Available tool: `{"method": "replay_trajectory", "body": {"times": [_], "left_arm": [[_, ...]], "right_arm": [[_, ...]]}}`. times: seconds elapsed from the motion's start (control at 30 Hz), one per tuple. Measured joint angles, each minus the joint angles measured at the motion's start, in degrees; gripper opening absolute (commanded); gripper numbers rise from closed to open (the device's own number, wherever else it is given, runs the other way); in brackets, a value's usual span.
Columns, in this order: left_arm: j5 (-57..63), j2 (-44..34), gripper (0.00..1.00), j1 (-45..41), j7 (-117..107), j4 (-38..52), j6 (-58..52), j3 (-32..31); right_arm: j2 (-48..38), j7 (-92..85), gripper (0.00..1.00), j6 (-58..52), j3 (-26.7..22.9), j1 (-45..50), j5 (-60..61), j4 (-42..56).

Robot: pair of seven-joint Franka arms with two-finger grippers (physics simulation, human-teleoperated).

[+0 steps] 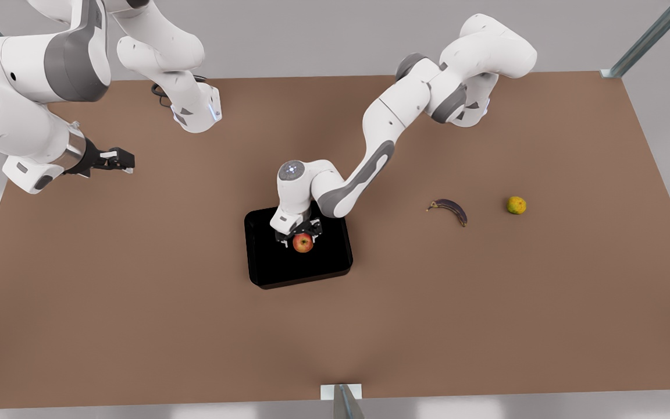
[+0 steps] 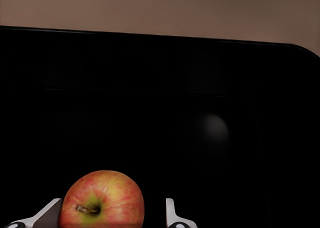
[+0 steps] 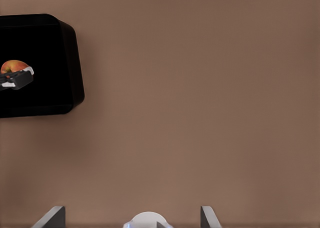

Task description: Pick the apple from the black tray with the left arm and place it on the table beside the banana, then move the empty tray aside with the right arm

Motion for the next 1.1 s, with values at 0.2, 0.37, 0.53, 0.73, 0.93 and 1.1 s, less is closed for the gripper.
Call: {"method": "replay_trajectory", "body": {"times": [0.2, 0.37, 0.53, 0.73, 0.93, 1.1], "left_arm": [[0.1, 0.8, 1.0, -0.2, -0.4, 0.0, 0.9, 0.2], [0.2, 1.9, 0.87, -0.3, -0.7, 0.0, 1.2, 1.4], [0.1, 1.2, 0.74, -0.3, -0.9, 0.0, 0.7, 1.2], [-1.4, -10.2, 0.74, 1.8, -0.2, -4.4, -7.9, -3.2], [-4.1, -36.2, 0.74, 13.9, 2.0, -39.8, -7.7, -6.3], [-8.3, -48.9, 0.74, 27.4, 9.4, -59.4, -4.2, -7.3]], "right_arm": [[0.0, 0.1, 1.0, 0.0, 0.1, 0.1, 0.0, 0.0], [0.0, 0.1, 1.0, 0.0, 0.2, 0.1, 0.0, 0.0], [0.0, 0.1, 1.0, 0.0, 0.1, 0.1, 0.0, 0.0], [0.0, 0.2, 1.0, 0.0, 0.2, 0.1, 0.0, 0.0], [0.0, 0.2, 1.0, 0.0, 0.3, 0.0, 0.0, 0.0], [0.1, 0.5, 1.0, 0.1, 3.6, -0.3, 1.0, 0.0]]}}
